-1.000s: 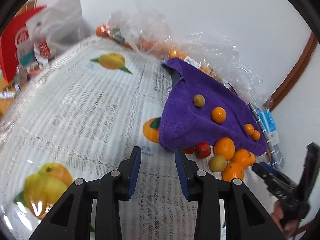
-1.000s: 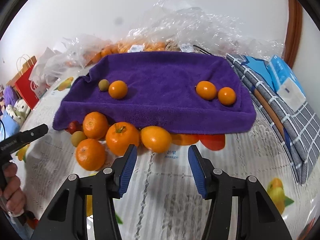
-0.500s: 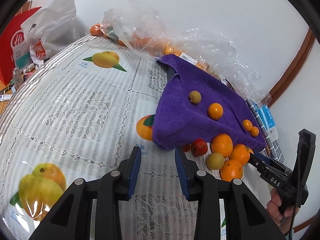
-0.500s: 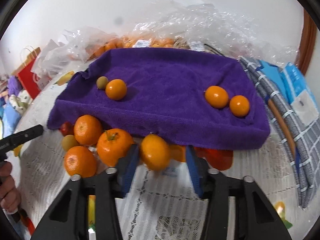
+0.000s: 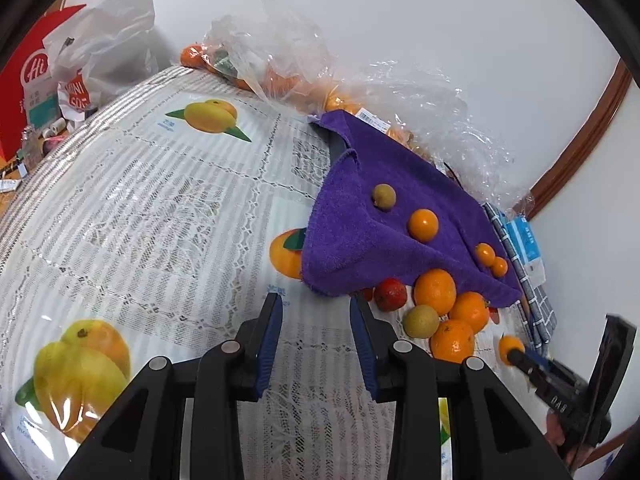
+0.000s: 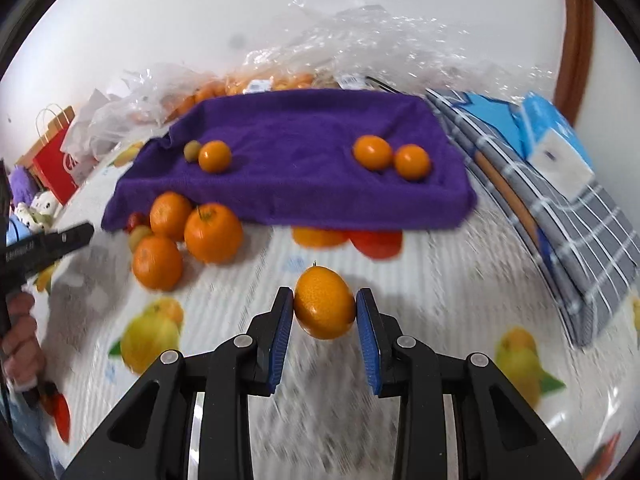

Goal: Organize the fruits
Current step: 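Lift the orange with the right gripper while the left gripper approaches a red tomato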

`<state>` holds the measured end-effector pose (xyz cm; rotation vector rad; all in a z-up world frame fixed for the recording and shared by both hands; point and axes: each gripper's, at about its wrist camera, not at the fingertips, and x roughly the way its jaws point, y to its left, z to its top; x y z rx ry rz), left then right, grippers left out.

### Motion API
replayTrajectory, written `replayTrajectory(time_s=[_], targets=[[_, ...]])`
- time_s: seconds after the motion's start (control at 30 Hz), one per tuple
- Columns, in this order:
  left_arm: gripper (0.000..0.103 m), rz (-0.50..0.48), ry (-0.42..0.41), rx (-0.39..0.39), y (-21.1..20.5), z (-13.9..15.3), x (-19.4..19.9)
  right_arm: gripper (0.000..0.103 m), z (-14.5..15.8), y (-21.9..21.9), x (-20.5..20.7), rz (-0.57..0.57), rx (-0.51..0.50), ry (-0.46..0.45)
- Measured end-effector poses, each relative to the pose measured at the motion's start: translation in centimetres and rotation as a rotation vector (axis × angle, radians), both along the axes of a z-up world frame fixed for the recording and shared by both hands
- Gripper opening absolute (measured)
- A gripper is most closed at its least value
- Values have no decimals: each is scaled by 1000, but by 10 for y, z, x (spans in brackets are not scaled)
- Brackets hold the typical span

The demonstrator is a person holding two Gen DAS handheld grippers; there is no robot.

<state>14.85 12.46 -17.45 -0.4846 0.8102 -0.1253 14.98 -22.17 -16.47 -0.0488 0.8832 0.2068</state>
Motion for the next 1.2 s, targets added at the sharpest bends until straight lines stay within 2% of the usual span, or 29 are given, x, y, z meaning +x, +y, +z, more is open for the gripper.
replayTrajectory(time_s=[0.3, 0.47, 0.63, 0.77, 0.87, 1.0, 1.2], targets=[[33, -23, 9, 43, -9, -1, 1, 33, -18, -3, -4, -47, 37, 23], [33, -59, -8, 86, -19, 1, -1, 32, -16, 0, -14, -54, -4, -37], [33, -126, -43, 168, -40, 6, -4, 32, -9, -13, -21, -83, 51, -84], [32, -166, -38, 136, -52, 15, 2, 32, -8, -23, -21, -96, 115, -87], [32, -159, -53, 181, -63, 21, 15, 32, -7, -28, -20, -103, 146, -81], [32, -154, -6, 172, -69, 14, 33, 32, -7, -30, -22, -109, 170, -89], [32, -128, 18, 147, -66, 5, 40, 32, -7, -33, -20, -114, 200, -87]])
